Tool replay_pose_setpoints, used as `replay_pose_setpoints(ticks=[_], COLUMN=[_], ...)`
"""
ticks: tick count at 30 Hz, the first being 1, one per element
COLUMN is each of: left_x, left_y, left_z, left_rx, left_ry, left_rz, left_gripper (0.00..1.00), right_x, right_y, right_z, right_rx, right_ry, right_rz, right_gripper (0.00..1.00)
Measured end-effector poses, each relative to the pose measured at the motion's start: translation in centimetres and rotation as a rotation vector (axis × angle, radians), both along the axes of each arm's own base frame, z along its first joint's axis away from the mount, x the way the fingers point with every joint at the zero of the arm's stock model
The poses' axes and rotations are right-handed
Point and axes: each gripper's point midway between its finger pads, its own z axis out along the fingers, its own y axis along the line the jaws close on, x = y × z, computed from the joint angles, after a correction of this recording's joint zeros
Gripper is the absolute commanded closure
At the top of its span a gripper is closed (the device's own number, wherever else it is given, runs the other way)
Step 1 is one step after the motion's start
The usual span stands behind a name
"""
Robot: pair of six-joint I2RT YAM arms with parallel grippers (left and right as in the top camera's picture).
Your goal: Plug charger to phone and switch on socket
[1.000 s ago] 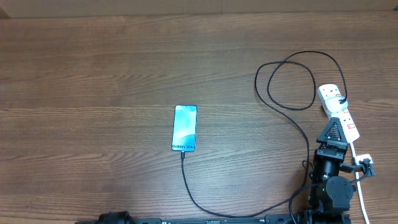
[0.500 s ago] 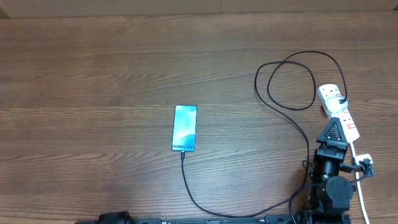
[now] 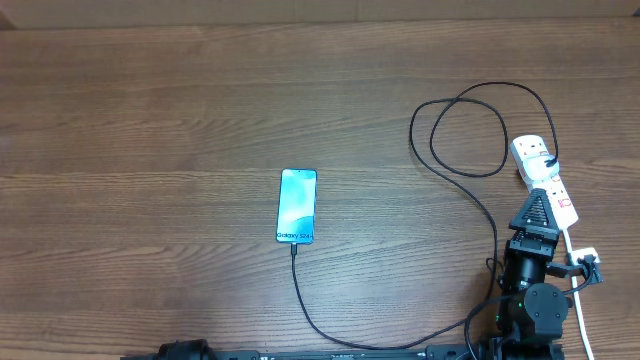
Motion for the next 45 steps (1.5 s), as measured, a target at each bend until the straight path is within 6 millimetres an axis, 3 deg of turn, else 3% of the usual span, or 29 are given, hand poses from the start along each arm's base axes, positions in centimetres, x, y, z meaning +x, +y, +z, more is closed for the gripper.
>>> replay_pose_setpoints(ticks=[29,45], left_x=[0.0,0.0], left_y=[0.0,0.0], left_z=[0.0,0.0], left_rx=[0.0,0.0], left_ry=[0.0,0.0], left_rz=[0.0,0.0], left_gripper=[0.01,0.0], right_x=[0.0,0.1], right_y=[0.0,0.3], right_z=[0.1,1.3], right_rx=[0.0,-0.027], right_ry=[-0.004,-0.053], right_rz=[0.0,0.017], right_gripper=[0.0,0.0])
